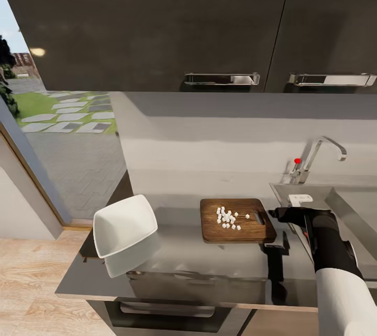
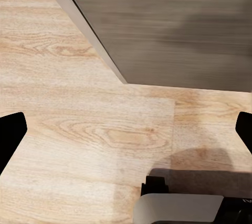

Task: In the kitchen, take the Vidalia onion out of the sink, dice it on the chopping board with the paring knife, put the diced onion into the bowl on the countertop, then place both the paring knife and the chopping board into the sink.

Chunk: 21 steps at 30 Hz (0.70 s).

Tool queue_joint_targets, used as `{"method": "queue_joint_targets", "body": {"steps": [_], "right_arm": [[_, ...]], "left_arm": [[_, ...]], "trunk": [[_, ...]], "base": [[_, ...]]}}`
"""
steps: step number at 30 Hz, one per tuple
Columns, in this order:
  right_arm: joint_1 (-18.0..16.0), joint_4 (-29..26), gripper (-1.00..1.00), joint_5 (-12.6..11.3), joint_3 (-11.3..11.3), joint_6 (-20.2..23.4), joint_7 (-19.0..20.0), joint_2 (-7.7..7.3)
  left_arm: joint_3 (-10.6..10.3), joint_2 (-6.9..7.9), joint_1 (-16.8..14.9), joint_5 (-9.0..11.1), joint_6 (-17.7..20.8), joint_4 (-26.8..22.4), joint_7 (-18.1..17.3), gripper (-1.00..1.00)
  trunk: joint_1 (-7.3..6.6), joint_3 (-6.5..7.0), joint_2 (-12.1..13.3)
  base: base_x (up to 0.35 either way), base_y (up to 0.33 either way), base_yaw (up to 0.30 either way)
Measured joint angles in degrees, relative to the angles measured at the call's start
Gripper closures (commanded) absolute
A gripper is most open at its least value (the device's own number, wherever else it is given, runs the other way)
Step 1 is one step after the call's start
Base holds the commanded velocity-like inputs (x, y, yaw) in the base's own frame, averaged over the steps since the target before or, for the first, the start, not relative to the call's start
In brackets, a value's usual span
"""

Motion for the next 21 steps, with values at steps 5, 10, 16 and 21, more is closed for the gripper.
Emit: {"method": "queue_joint_targets", "body": {"steps": [5,10,16,21], "right_arm": [[0.0,0.1,-1.0,-0.1,0.3,0.0,0.0,0.53],[0.0,0.5,-1.0,0.0,0.3,-0.1,0.0,1.4],[0.0,0.9,-1.0,0.0,0.6,-0.2,0.0,2.08],[0.0,0.9,-1.0,0.1,0.5,-0.2,-0.2,2.08]], "left_arm": [[0.0,-0.07,0.0,0.0,0.0,0.0,0.0,-1.0],[0.0,-0.09,0.0,0.0,0.0,0.0,0.0,-1.0],[0.0,-0.17,0.0,0.0,0.0,0.0,0.0,-1.0],[0.0,-0.17,0.0,0.0,0.0,0.0,0.0,-1.0]], "trunk": [[0.0,0.0,0.0],[0.0,0.0,0.0],[0.0,0.0,0.0],[0.0,0.0,0.0]], "base": [[0.0,0.0,0.0],[0.0,0.0,0.0],[0.0,0.0,0.0],[0.0,0.0,0.0]]}}
